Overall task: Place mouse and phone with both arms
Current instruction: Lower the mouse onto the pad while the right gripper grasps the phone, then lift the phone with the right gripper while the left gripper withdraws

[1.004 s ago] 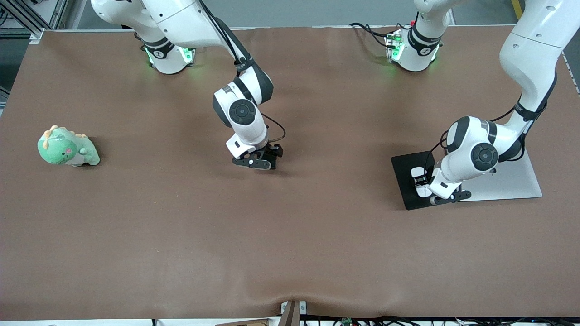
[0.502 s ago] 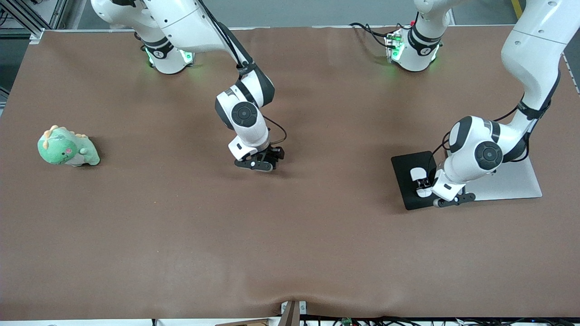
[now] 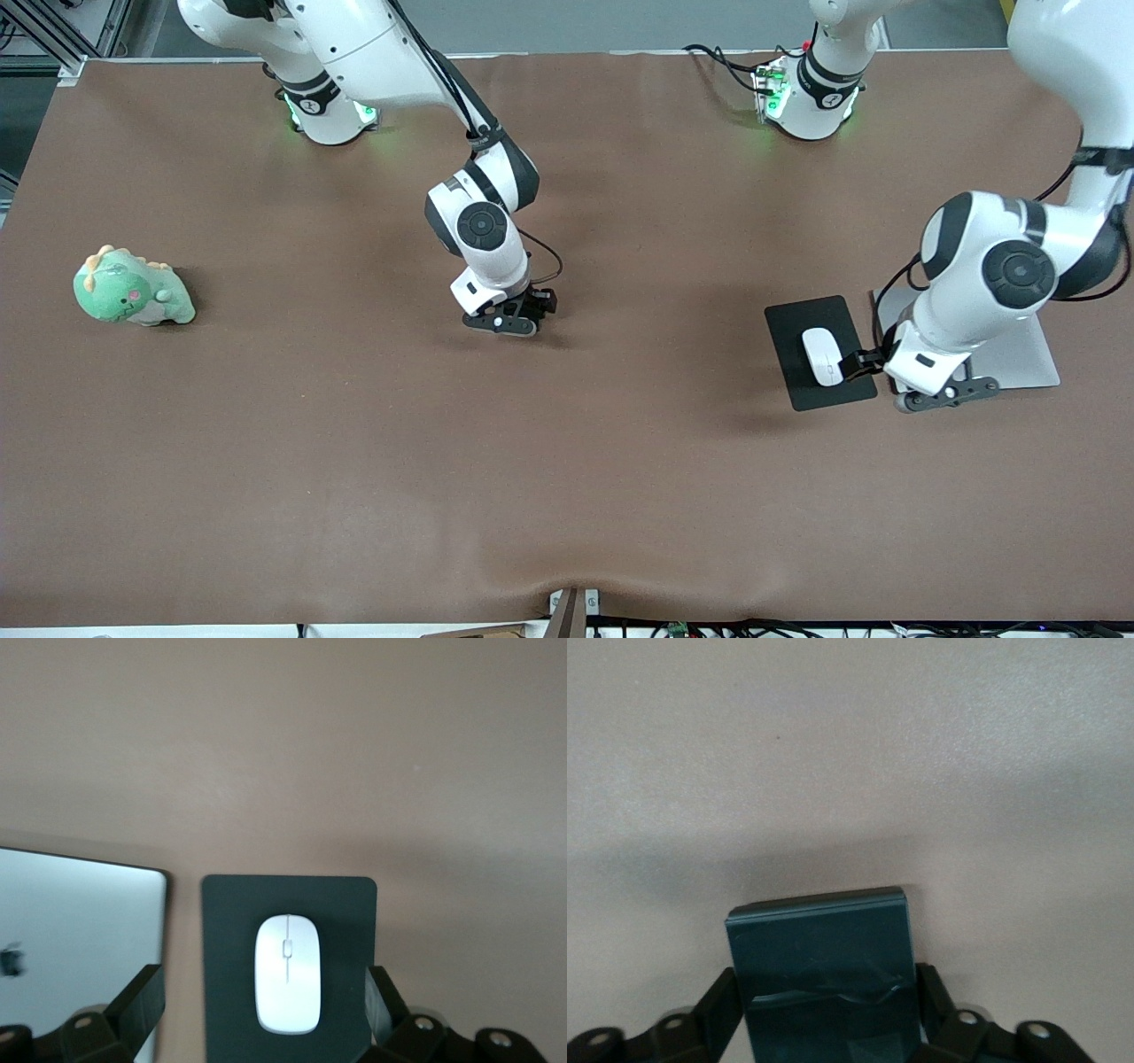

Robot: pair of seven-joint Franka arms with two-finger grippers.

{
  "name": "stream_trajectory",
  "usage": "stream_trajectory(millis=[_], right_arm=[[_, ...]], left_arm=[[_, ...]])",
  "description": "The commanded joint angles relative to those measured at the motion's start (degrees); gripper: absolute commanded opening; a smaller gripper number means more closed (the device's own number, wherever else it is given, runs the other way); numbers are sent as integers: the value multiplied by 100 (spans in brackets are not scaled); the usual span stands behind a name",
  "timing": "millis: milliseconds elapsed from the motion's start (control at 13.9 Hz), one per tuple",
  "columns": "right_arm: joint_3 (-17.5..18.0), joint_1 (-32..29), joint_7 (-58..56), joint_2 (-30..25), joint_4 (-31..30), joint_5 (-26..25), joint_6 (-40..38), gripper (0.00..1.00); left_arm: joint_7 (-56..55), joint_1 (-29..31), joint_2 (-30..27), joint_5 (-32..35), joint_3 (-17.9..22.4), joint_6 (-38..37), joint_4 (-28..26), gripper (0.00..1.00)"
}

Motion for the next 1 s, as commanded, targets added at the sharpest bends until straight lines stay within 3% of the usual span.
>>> stream_trajectory(millis=[0,143,358,574,932], right_arm=[[-16,46,76,74,114,-94,7,12],[-16,46,67,74,132,-93,-37,0],[-25,-32,111,-48,307,-85,-544,0],[-51,-269,146,-426,422,-76,-1345,0],[-42,-954,-440,-751,352,-67,-1460,0]], left_arm=[[373,48,-282,64,-233,-1069,733,100],[664,48,-397,46,-365,-1912,1252,100],[1042,57,-406,37,-392,-2635,1842,100],[1061,57,-563,-85,-410,-2751,1887,100],[1385,57,-1187,-664,-314,-2927,1887,100]])
